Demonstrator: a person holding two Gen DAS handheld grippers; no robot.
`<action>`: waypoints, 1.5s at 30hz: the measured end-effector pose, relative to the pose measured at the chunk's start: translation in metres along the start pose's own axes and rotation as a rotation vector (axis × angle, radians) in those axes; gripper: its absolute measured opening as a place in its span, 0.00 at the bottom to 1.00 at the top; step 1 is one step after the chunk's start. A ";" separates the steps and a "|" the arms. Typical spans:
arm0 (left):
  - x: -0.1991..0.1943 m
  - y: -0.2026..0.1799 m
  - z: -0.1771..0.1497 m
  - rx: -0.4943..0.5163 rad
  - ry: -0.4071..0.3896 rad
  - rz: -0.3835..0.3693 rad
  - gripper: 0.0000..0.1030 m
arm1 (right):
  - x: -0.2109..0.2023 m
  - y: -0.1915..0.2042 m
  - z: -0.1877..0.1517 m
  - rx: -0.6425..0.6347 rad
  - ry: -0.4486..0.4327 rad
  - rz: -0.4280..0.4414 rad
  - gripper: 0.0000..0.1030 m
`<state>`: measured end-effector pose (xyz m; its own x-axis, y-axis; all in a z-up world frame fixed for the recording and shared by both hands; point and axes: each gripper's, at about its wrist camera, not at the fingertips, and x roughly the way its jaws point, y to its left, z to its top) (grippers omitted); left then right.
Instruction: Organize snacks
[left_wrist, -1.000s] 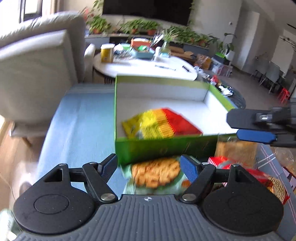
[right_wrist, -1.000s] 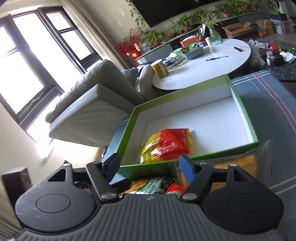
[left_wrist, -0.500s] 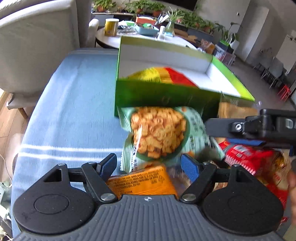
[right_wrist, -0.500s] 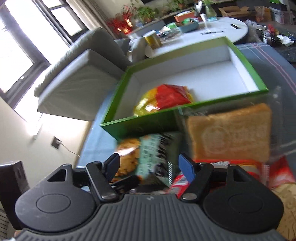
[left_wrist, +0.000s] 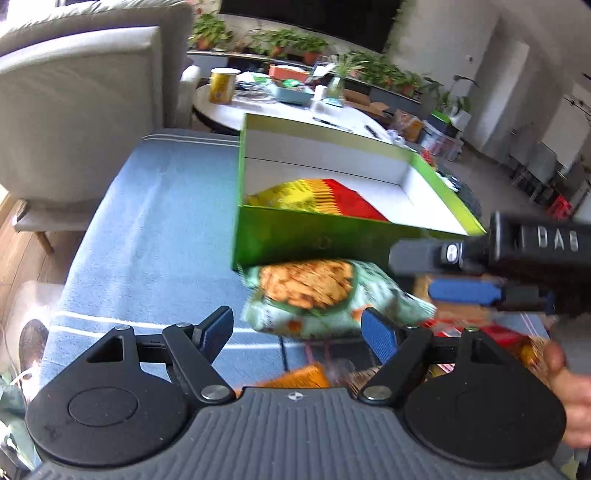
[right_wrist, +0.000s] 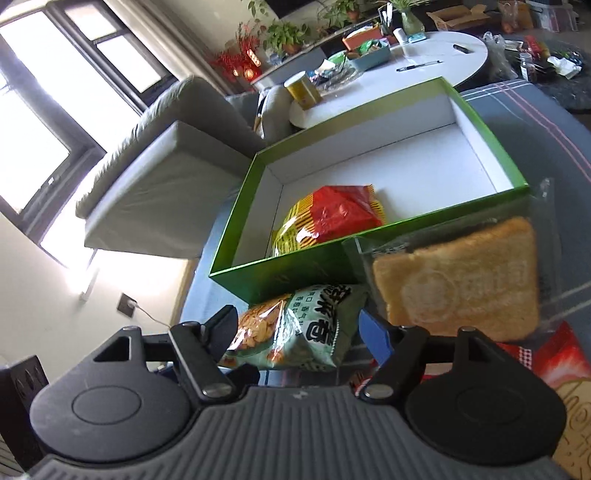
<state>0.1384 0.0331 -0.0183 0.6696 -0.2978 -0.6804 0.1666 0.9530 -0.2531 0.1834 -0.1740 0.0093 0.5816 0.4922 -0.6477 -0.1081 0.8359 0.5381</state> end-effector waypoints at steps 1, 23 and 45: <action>0.004 0.002 0.002 -0.012 0.003 0.005 0.72 | 0.006 0.002 0.001 0.002 0.021 -0.009 0.79; 0.009 -0.006 -0.001 -0.035 0.010 -0.102 0.73 | 0.027 0.005 -0.002 -0.026 0.065 -0.043 0.59; -0.033 -0.060 0.052 0.130 -0.198 -0.079 0.75 | -0.021 0.013 0.047 -0.040 -0.130 0.107 0.61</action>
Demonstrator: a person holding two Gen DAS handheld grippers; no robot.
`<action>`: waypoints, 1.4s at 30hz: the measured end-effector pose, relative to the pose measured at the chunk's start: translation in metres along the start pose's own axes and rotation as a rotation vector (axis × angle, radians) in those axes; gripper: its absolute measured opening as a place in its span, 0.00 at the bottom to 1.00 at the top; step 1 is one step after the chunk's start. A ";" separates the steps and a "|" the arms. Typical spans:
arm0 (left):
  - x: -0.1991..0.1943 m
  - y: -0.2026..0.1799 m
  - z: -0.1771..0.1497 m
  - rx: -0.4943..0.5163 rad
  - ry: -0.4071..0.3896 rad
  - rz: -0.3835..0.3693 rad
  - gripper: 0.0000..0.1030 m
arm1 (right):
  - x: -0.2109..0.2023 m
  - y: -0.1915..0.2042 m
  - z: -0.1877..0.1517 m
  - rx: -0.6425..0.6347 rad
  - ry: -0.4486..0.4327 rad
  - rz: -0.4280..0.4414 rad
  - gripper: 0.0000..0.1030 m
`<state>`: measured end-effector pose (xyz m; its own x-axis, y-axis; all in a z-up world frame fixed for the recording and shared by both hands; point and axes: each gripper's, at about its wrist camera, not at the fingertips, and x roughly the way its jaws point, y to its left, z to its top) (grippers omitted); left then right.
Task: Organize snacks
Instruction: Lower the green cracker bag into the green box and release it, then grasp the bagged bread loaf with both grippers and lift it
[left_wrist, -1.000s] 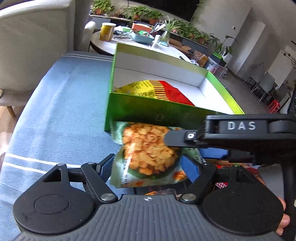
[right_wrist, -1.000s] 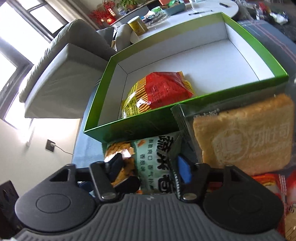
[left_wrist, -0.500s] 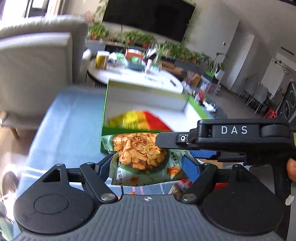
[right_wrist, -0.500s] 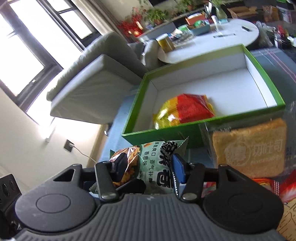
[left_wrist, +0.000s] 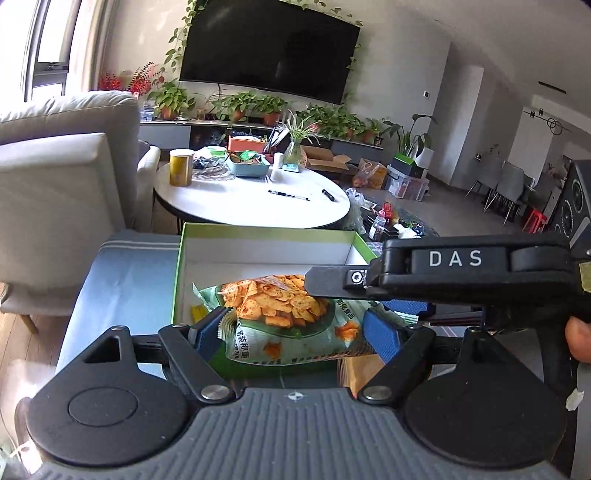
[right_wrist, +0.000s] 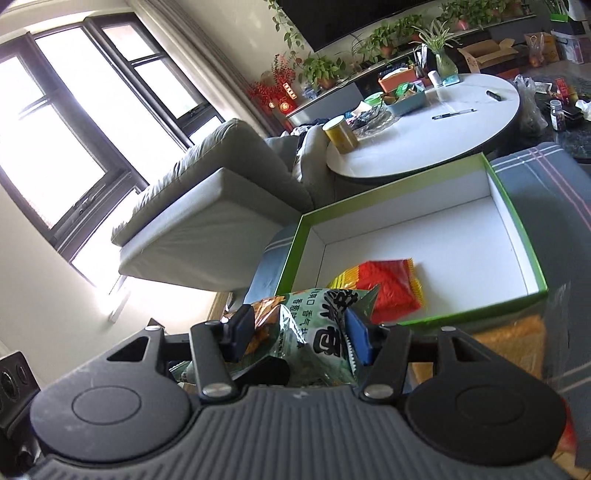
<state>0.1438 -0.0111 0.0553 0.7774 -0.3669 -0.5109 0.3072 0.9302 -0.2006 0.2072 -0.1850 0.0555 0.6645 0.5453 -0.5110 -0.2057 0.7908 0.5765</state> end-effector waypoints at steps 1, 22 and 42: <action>0.003 0.000 0.002 0.004 0.001 0.000 0.75 | 0.003 -0.002 0.003 0.007 -0.002 -0.002 0.61; 0.091 0.028 0.026 0.008 0.040 0.040 0.75 | 0.076 -0.035 0.043 0.064 0.048 -0.042 0.61; 0.076 0.037 0.007 -0.022 0.024 0.034 0.75 | 0.028 -0.057 0.047 0.056 -0.037 -0.089 0.70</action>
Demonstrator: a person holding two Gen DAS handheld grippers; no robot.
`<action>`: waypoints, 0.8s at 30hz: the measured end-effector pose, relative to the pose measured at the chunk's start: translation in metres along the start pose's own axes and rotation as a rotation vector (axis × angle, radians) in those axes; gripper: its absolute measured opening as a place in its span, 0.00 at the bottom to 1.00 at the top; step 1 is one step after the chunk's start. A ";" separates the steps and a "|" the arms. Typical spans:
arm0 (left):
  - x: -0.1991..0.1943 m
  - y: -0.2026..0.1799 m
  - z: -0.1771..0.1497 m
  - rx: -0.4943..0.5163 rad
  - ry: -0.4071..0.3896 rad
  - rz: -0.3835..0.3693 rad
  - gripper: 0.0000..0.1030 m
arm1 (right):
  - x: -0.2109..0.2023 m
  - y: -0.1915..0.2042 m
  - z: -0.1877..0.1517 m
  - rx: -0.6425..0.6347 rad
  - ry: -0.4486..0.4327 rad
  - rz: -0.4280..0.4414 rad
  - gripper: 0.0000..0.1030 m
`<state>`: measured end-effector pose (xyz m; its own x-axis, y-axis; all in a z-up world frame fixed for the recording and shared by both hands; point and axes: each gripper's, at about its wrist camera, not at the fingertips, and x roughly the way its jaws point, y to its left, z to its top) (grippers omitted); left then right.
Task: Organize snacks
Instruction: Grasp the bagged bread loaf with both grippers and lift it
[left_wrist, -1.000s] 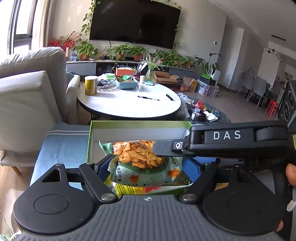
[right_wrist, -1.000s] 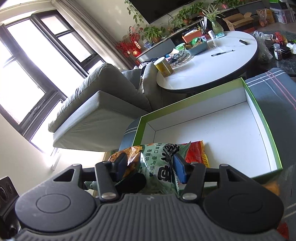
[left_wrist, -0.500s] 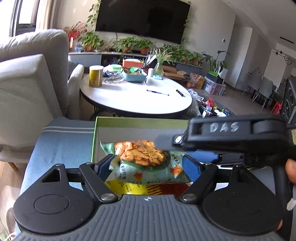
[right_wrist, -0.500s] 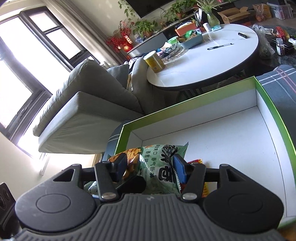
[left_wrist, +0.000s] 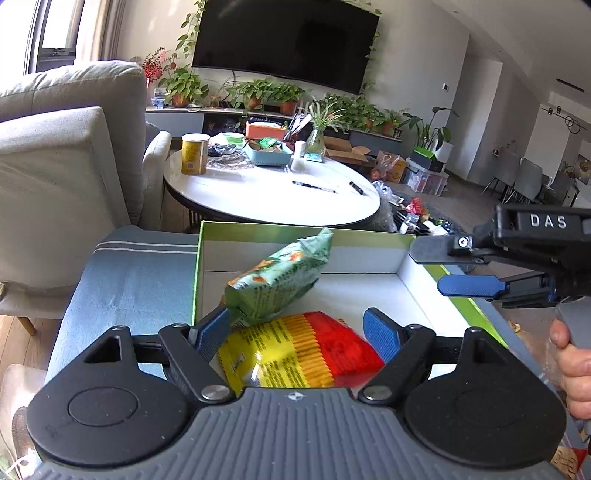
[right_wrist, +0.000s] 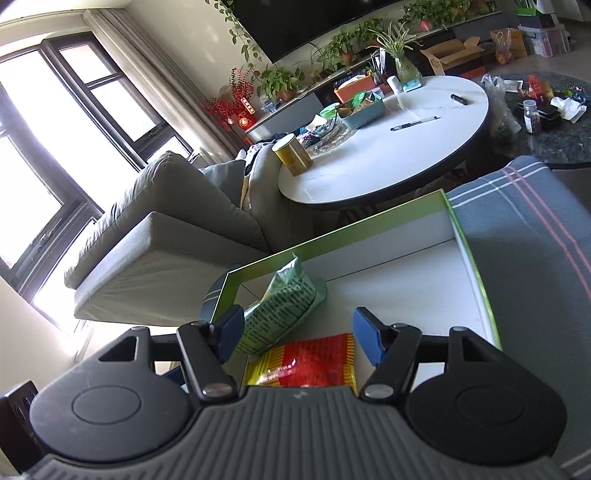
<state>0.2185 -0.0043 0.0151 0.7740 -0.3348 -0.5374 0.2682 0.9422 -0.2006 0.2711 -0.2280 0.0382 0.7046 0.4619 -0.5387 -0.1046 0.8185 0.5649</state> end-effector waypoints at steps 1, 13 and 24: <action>-0.004 -0.002 -0.001 0.001 -0.004 -0.007 0.75 | -0.005 0.000 -0.002 -0.004 -0.004 -0.001 0.70; -0.033 -0.047 -0.036 0.037 0.054 -0.116 0.75 | -0.062 0.001 -0.048 -0.110 -0.058 -0.047 0.75; -0.032 -0.085 -0.054 0.117 0.090 -0.133 0.75 | -0.085 -0.033 -0.067 -0.088 -0.084 -0.115 0.75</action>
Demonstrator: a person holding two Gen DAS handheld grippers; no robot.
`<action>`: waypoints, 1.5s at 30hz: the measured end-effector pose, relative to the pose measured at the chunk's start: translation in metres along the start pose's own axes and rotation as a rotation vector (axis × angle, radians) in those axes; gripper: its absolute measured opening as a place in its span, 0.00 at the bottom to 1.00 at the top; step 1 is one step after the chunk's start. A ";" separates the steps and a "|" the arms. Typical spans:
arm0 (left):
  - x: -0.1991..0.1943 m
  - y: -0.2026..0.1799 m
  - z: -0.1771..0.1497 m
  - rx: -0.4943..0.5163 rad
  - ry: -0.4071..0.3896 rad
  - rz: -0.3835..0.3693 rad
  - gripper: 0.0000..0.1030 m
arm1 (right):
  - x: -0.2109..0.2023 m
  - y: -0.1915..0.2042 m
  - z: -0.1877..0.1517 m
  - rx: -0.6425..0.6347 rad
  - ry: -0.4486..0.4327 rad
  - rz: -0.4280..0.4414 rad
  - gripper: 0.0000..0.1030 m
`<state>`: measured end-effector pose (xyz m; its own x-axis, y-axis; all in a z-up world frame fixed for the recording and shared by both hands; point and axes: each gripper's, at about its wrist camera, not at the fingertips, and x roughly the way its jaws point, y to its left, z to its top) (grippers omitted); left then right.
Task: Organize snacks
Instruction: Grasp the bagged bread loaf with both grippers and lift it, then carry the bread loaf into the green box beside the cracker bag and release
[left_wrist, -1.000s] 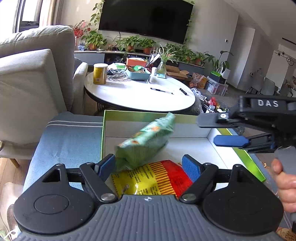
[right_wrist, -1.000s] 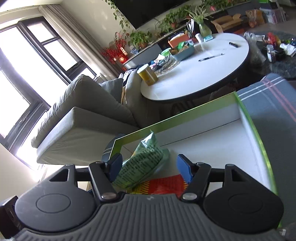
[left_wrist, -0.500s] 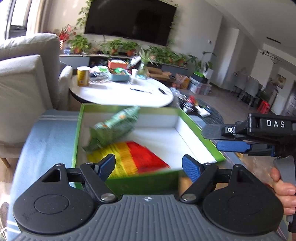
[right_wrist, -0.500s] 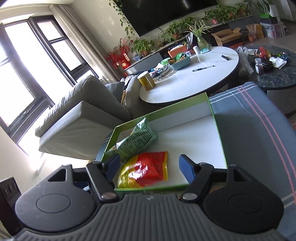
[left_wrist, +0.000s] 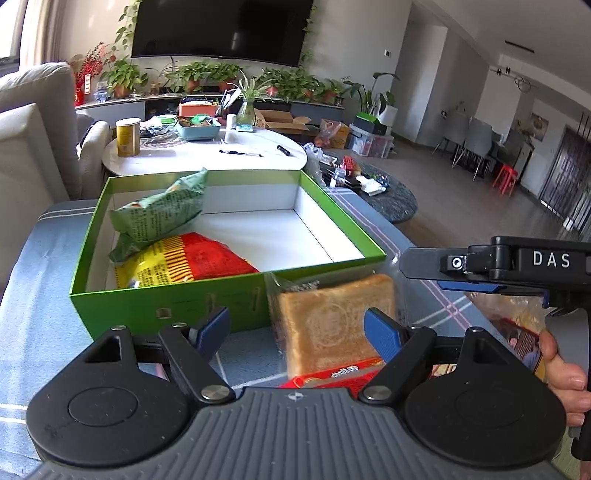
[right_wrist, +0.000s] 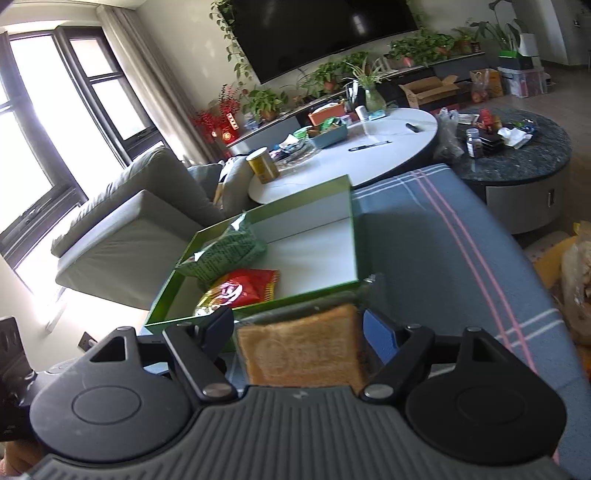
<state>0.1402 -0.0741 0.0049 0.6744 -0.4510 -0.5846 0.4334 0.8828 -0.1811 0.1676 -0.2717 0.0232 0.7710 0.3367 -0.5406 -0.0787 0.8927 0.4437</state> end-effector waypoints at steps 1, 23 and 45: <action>0.002 -0.002 -0.001 0.005 0.004 0.001 0.75 | 0.000 -0.002 -0.001 0.002 -0.001 -0.006 0.75; 0.025 -0.020 -0.008 0.027 0.084 0.013 0.75 | 0.010 -0.029 -0.020 -0.006 0.055 -0.049 0.75; 0.057 -0.030 -0.008 0.057 0.151 0.043 0.75 | 0.038 -0.027 -0.019 0.017 0.125 -0.002 0.76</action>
<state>0.1610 -0.1251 -0.0292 0.5973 -0.3839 -0.7042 0.4419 0.8903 -0.1105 0.1869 -0.2777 -0.0228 0.6863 0.3705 -0.6259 -0.0660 0.8887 0.4537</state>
